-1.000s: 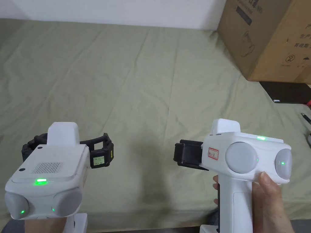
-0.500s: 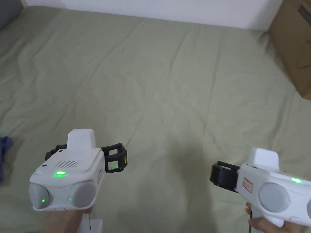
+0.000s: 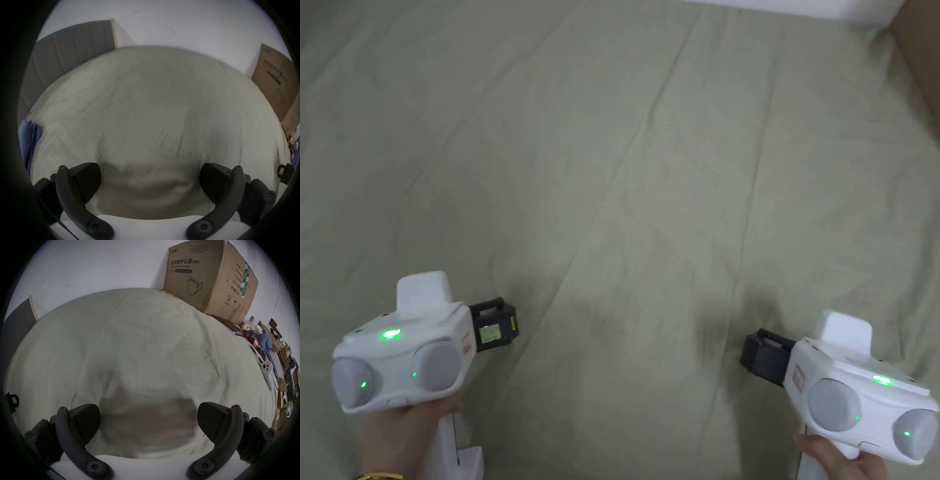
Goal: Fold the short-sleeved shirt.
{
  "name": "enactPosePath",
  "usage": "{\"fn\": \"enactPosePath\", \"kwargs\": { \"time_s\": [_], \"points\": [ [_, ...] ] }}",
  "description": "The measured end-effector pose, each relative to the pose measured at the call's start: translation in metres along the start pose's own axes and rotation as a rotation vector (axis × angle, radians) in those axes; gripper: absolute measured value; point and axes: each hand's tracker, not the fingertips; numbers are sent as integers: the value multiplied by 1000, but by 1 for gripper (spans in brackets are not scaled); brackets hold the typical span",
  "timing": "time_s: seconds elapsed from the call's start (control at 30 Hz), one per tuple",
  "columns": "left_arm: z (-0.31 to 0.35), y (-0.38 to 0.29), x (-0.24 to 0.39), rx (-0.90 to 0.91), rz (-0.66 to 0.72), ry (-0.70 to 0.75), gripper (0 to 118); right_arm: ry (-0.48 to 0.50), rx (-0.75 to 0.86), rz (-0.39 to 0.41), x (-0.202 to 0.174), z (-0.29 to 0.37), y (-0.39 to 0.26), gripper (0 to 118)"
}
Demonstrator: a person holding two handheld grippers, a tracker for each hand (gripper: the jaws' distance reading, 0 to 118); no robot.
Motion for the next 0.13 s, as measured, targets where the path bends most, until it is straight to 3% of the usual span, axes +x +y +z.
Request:
{"fn": "enactPosePath", "kwargs": {
  "time_s": [0.13],
  "points": [
    [2, 0, 2, -36, -40, 10, 118, 68, 55, -88, 14, -1, -14, 118]
  ]
}}
